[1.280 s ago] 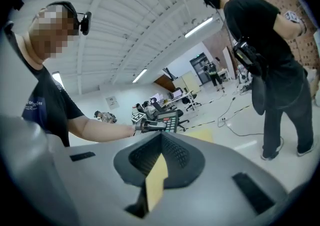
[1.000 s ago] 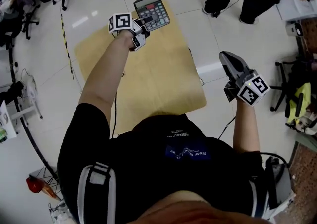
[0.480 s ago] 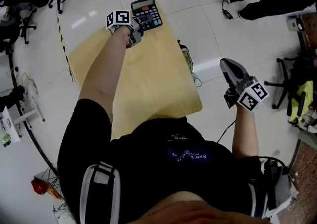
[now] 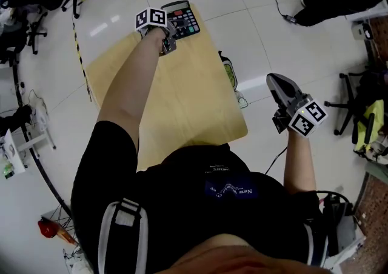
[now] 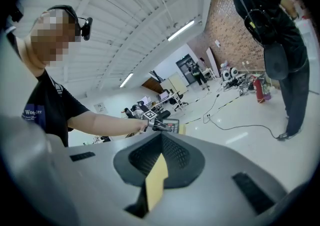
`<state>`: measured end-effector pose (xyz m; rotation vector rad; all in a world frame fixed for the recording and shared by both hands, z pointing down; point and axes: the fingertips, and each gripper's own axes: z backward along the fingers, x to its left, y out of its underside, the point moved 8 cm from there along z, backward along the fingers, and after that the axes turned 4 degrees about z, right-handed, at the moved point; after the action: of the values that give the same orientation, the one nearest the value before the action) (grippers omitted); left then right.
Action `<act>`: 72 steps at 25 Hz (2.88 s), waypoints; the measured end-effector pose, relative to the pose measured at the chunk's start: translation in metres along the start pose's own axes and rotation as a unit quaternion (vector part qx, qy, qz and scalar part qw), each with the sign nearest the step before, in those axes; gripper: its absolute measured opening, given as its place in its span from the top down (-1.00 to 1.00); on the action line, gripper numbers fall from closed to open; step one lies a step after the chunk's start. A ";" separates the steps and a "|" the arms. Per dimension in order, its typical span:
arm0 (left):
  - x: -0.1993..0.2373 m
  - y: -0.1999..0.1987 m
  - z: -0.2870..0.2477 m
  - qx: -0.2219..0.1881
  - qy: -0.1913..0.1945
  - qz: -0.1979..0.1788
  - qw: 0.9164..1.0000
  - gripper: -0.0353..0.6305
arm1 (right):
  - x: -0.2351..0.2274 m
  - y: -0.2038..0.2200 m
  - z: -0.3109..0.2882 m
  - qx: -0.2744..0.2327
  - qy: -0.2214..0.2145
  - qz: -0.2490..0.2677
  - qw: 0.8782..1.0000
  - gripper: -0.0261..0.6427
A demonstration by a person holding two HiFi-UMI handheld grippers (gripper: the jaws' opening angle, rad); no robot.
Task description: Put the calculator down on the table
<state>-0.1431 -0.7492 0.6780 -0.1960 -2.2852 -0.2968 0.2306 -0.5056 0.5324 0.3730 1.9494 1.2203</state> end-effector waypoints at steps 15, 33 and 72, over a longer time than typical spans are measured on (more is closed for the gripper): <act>-0.001 0.002 0.012 -0.036 -0.151 -0.069 0.986 0.11 | 0.011 0.002 0.000 0.003 -0.016 -0.013 1.000 0.96; -0.011 0.005 0.023 0.002 -0.241 -0.159 0.957 -0.06 | 0.019 -0.003 0.007 -0.005 -0.016 -0.015 1.000 0.96; -0.059 0.290 0.446 -0.435 0.157 -0.282 0.841 0.87 | 0.210 -0.074 -0.073 0.004 -0.169 0.142 0.975 0.96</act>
<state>-0.3522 -0.3505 0.3884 0.0838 -1.6783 -1.5532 0.0523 -0.4604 0.3878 0.8306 1.6441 1.2329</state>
